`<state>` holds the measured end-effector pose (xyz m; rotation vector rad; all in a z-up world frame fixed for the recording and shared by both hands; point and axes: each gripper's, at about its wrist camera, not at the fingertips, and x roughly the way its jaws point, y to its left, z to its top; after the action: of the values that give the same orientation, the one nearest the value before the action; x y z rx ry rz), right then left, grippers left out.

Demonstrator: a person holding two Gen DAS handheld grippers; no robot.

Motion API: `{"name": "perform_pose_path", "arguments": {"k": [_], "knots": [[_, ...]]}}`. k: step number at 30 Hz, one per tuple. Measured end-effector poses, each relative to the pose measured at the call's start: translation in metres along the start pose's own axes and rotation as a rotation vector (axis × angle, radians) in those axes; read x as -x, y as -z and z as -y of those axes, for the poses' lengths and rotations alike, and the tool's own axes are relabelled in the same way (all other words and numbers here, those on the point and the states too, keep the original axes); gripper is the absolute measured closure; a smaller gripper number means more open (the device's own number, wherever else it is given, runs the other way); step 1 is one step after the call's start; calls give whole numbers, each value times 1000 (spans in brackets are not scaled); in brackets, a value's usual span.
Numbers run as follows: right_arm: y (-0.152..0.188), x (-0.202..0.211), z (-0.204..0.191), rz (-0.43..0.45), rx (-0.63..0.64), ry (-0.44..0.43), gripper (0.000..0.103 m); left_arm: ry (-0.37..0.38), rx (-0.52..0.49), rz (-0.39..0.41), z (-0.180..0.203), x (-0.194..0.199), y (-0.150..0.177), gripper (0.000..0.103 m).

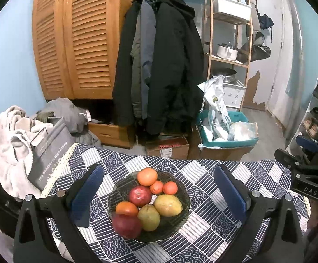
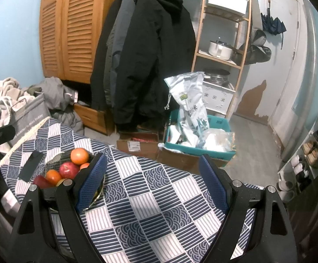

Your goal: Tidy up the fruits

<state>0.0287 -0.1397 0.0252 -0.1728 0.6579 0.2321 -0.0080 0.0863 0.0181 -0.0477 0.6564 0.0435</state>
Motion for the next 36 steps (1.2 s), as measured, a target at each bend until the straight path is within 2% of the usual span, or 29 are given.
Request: {"name": "perform_pose_path", "arguments": {"k": [36], "knots": [[0, 0, -3, 0, 3, 1, 19, -40, -35, 6, 6, 4, 1, 1]]}}
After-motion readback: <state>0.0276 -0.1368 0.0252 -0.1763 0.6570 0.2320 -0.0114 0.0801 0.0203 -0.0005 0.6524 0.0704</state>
